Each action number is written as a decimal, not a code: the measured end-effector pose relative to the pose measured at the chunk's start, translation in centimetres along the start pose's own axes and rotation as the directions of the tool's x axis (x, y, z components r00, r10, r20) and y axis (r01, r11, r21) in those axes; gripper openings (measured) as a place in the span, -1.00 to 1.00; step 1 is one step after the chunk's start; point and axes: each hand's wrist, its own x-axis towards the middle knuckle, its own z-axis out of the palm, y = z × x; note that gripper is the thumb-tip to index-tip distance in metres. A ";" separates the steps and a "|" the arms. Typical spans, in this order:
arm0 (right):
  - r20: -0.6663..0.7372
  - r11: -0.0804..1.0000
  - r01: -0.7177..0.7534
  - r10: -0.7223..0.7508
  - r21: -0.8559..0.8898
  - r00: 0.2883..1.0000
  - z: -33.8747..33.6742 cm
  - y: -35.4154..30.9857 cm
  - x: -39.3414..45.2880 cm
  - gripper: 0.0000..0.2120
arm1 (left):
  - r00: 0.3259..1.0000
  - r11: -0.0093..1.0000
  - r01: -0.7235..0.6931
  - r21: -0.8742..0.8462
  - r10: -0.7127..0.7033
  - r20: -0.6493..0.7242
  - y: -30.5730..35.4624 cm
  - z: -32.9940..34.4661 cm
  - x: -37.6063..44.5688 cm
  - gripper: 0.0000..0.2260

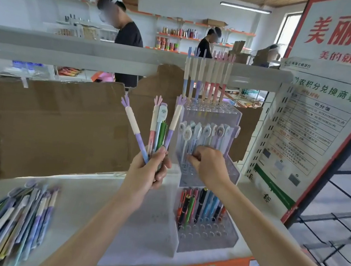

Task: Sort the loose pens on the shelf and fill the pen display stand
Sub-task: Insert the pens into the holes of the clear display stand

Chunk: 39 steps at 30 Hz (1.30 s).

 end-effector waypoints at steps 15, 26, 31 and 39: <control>-0.096 0.837 0.150 -0.117 0.526 0.988 -5.2 -4.0 -0.9 -0.92 | 0.995 0.992 -0.070 0.107 0.062 0.075 2.5 2.7 2.2 -0.83; -0.494 0.848 0.257 0.006 0.464 0.870 -11.3 -2.3 6.4 -0.89 | 0.994 0.991 -0.053 0.122 0.063 -0.086 4.5 2.1 5.0 -0.80; -0.465 0.941 0.090 0.077 0.327 0.882 -11.6 0.0 9.7 -0.90 | 0.994 0.990 -0.078 0.114 0.086 -0.063 5.1 1.8 5.3 -0.73; -0.437 0.971 0.037 0.072 0.236 0.897 -10.9 0.6 11.7 -0.92 | 0.996 0.989 -0.060 0.136 0.069 -0.061 5.3 2.1 5.8 -0.68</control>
